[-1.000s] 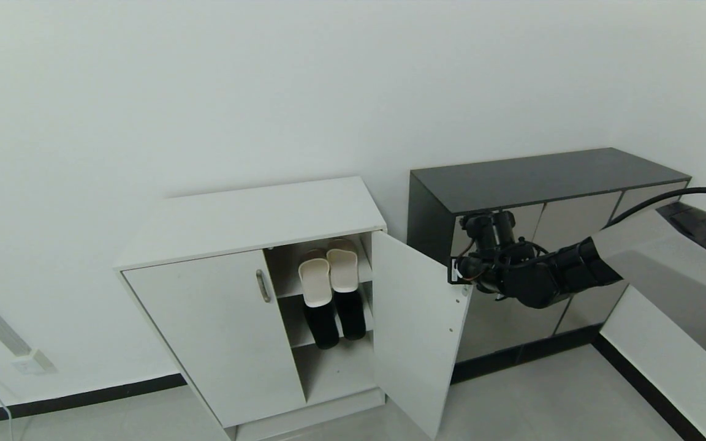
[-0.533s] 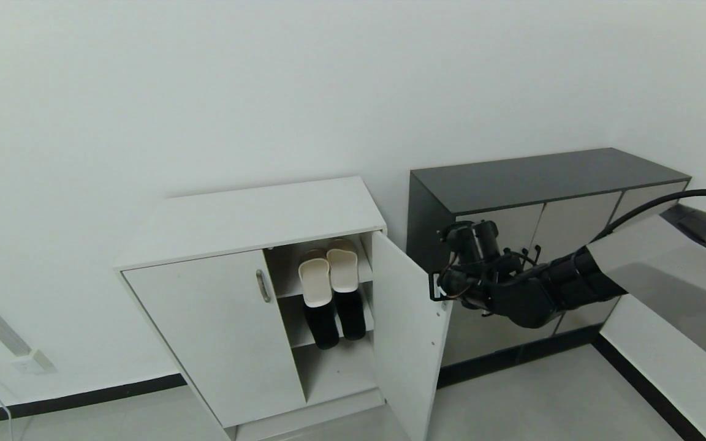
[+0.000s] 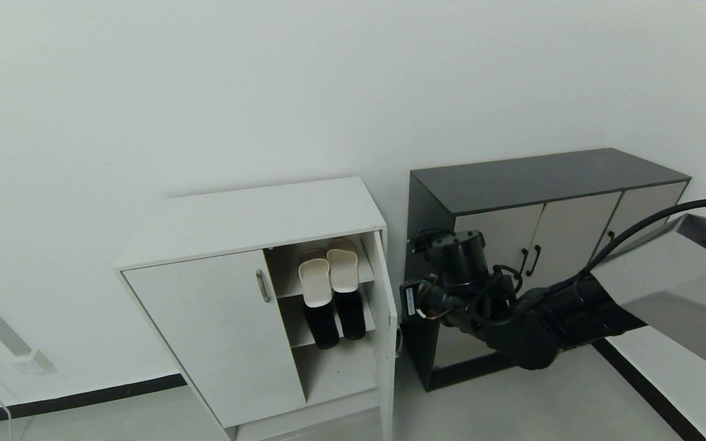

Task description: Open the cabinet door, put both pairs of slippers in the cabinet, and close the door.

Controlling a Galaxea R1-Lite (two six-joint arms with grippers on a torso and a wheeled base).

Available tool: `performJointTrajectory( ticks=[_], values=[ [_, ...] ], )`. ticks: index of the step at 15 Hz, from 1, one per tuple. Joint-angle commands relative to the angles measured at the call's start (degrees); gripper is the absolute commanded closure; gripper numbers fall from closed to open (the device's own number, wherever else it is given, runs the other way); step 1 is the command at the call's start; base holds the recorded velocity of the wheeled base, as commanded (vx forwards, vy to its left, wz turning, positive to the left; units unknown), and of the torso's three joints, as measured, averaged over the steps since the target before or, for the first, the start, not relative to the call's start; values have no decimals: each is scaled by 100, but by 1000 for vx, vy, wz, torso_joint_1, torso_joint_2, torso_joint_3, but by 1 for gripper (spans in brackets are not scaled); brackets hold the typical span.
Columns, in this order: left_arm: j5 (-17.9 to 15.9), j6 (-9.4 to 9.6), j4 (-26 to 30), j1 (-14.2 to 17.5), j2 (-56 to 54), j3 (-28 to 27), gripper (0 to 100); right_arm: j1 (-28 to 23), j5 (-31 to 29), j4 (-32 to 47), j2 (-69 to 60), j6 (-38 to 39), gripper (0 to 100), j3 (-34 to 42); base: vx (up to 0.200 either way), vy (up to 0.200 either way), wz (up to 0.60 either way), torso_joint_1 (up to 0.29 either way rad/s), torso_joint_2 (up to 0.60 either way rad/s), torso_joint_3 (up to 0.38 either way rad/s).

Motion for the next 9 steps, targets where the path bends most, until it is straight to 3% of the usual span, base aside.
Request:
performJointTrajectory(
  ticks=[1,7,9],
  values=[
    [2,-2,-1,1,8,2,100,29,322,-350,-302,-191,100,496,0,0,0,0,0,0],
    [2,-2,-1,1,8,2,100,100,471,-649,-442,-314,100,804,0,0,0,0,0,0],
    [2,-2,-1,1,8,2,100,126,471,-649,-425,-323,100,804,0,0,600,0,2,5]
  ],
)
